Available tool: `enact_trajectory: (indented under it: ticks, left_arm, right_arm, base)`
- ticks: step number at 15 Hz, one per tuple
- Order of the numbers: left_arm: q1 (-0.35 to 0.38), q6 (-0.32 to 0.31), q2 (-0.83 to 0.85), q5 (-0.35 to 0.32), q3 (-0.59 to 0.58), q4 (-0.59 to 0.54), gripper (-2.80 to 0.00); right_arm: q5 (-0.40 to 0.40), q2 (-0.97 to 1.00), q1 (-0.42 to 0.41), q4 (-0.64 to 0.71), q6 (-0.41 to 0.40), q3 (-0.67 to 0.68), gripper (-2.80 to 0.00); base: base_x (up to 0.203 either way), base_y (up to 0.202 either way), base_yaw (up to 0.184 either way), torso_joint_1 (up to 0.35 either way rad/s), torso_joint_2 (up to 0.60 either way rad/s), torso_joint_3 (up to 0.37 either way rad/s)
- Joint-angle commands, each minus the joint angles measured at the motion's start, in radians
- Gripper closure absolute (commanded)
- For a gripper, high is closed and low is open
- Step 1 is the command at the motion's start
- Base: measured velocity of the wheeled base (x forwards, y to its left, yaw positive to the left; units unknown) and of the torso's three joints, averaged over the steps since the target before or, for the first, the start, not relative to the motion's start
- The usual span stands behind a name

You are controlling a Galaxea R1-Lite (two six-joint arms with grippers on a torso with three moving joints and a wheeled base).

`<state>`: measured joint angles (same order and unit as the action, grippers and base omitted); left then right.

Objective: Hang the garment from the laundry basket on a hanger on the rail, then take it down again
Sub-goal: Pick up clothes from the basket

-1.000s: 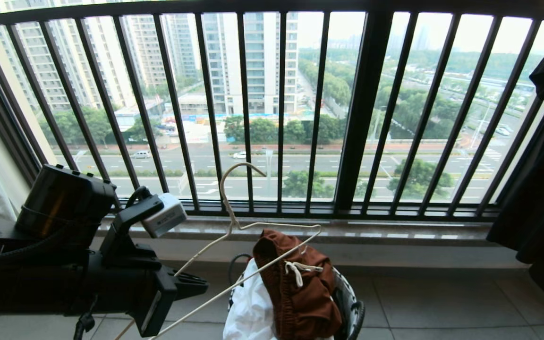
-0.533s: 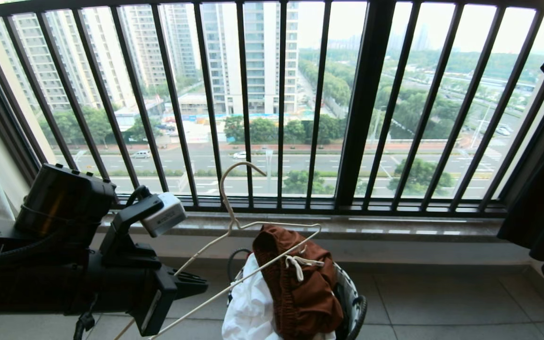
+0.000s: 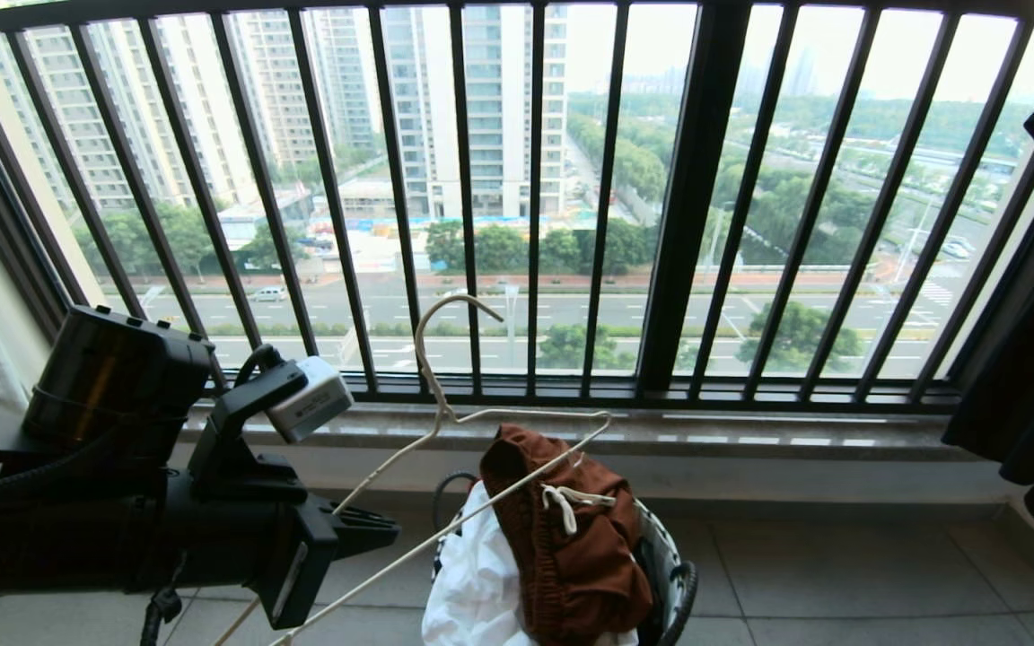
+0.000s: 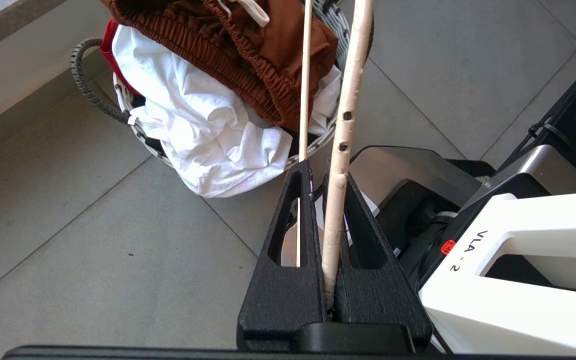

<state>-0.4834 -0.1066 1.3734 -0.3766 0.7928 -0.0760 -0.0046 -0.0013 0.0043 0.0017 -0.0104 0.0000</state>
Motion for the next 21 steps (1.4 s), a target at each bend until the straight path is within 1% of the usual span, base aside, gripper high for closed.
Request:
enact_trajectory:
  ticks: [1, 11, 21]
  left_arm:
    - [0.000, -0.001, 0.000, -0.002, 0.000, 0.000, 0.00]
    - [0.000, -0.002, -0.004, -0.002, 0.002, -0.001, 0.00]
    - [0.000, -0.001, -0.027, -0.001, 0.005, 0.001, 0.00]
  right_arm:
    - [0.000, 0.001, 0.000, 0.000, 0.000, 0.000, 0.00]
    - [0.000, 0.001, 0.000, 0.000, 0.000, 0.000, 0.00]
    - [0.000, 0.001, 0.000, -0.002, 0.001, 0.000, 0.00]
  base:
    - [0.000, 0.000, 0.000, 0.000, 0.00, 0.000]
    - [0.000, 0.000, 0.000, 0.000, 0.00, -0.009]
    - [0.000, 0.000, 0.000, 0.002, 0.00, -0.190]
